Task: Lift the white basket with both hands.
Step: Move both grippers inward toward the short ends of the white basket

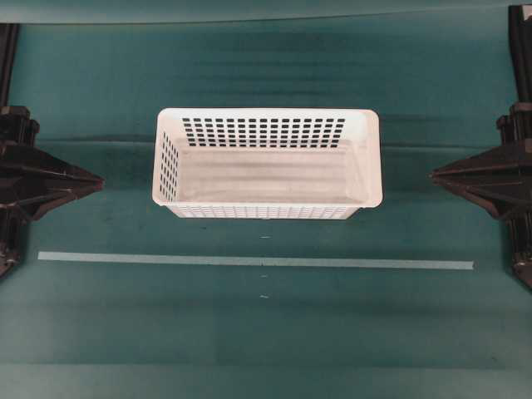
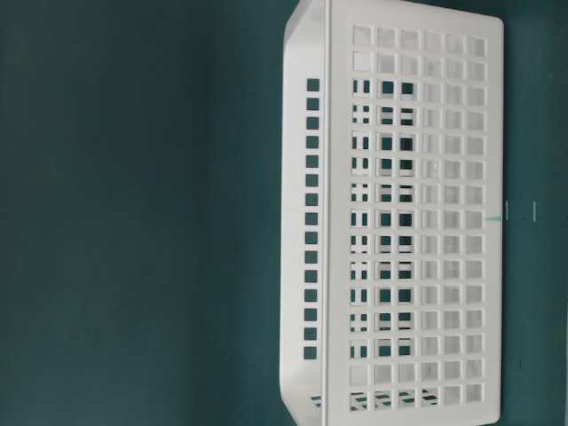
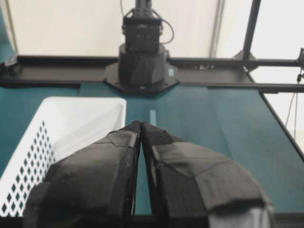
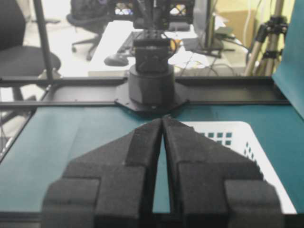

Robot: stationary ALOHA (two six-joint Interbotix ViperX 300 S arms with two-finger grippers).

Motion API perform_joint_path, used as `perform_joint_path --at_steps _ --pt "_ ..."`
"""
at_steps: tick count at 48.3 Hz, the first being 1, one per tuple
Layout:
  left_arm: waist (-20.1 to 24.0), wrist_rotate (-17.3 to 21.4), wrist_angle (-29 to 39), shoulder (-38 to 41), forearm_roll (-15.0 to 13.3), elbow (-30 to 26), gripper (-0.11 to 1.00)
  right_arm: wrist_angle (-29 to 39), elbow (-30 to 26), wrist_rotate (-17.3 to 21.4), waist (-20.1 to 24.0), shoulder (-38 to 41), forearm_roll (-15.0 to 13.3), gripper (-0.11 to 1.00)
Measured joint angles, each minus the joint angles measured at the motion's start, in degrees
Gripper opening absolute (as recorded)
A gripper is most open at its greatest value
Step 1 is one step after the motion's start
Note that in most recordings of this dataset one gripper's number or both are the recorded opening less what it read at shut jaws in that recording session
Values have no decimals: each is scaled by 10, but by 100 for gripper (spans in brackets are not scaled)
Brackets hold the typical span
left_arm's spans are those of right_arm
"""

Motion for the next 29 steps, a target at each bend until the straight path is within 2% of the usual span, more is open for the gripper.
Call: perform_joint_path --at_steps 3,5,9,15,22,25,29 --pt "0 -25 10 3 2 -11 10 3 -4 8 -1 -1 5 14" --pt "-2 -45 18 5 2 -22 4 11 -10 19 -1 -1 18 8" --pt "0 -89 40 11 4 -39 -4 52 -27 50 -11 -2 61 1" --pt "9 -146 69 19 4 -60 -5 139 -68 107 -47 4 125 -1" --pt "17 -205 128 22 4 -99 -5 240 -137 196 -113 18 173 -1" --pt "25 -240 167 27 4 -122 -5 292 -157 236 -139 29 181 -1" --pt "46 -299 211 39 4 -149 -5 373 -178 312 -173 54 184 -1"
